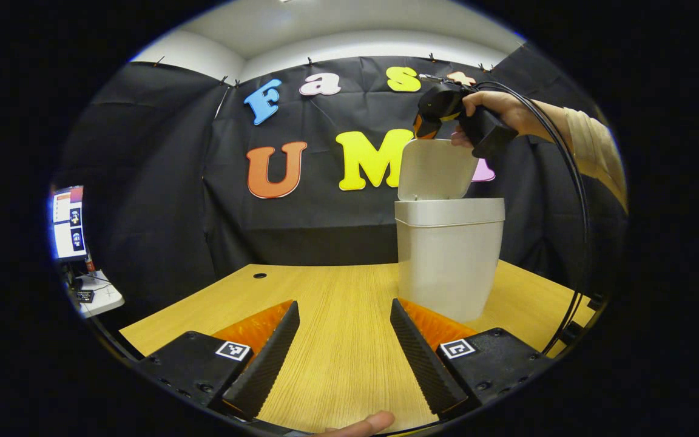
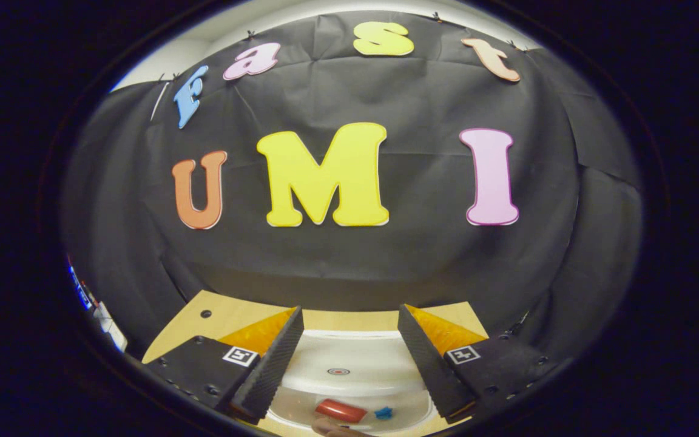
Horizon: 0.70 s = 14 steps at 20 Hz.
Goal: Press the lid of the desktop garbage bin to open it, pick up the crumpled paper on the desktop and throw it into the bin, then pick up the pop can on the desktop and drop it into the bin, and finally close the garbage bin lid.
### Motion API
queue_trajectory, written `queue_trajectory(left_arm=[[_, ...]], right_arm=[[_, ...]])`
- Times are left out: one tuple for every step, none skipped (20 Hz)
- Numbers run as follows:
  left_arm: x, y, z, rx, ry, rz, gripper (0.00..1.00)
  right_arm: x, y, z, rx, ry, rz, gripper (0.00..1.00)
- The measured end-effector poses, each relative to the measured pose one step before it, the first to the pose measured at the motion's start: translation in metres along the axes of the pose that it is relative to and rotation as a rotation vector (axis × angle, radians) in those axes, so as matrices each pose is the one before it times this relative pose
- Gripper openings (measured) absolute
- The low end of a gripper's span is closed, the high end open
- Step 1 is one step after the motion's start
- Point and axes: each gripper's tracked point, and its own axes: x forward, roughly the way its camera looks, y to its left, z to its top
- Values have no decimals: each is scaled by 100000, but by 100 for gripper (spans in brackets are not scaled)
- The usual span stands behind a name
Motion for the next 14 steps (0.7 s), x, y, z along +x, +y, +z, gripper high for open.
queue_trajectory(left_arm=[[139, -325, -109, 437, 376, -181, 97], [193, -120, -182, 611, 288, -399, 97], [232, -409, -216, 320, 289, -1919, 97], [268, -384, -505, 820, 1270, -2085, 97], [167, 347, -439, 424, 1472, 25, 97], [105, 583, -322, -891, 1162, 1119, 96], [158, 341, -206, -1974, 1208, 508, 96], [76, 100, -205, -2343, 755, -7, 96], [-15, 86, 115, -1552, 377, -67, 96], [38, 301, 68, -657, 335, 697, 96], [-154, 458, 111, 228, 80, 1301, 96], [-183, 323, 173, 491, -486, 1108, 96], [-148, 280, 305, 557, -973, 540, 96], [-43, 327, 231, 335, -755, 727, 96]], right_arm=[[-178, -314, -1516, -215, 2601, -669, 96], [-45, -313, -1527, 35, 3098, -293, 97], [-60, -389, -1096, 746, 1702, -643, 98], [14, -348, -937, 1755, 762, -359, 98], [-249, -201, -868, 1546, -219, -231, 99], [-69, -284, -913, -618, -212, -987, 99], [-366, -250, -1029, -2050, -678, -249, 97], [-206, -134, -805, -2346, -187, -493, 97], [-357, -113, -640, -1007, -41, -131, 97], [-328, -49, -742, -976, 398, 191, 97], [-354, 28, -410, -1347, 37, 46, 97], [-456, 7, -204, -984, -510, 266, 96], [-294, -97, -19, -867, -430, 107, 97], [-286, -170, -291, 357, 240, -27, 97]])
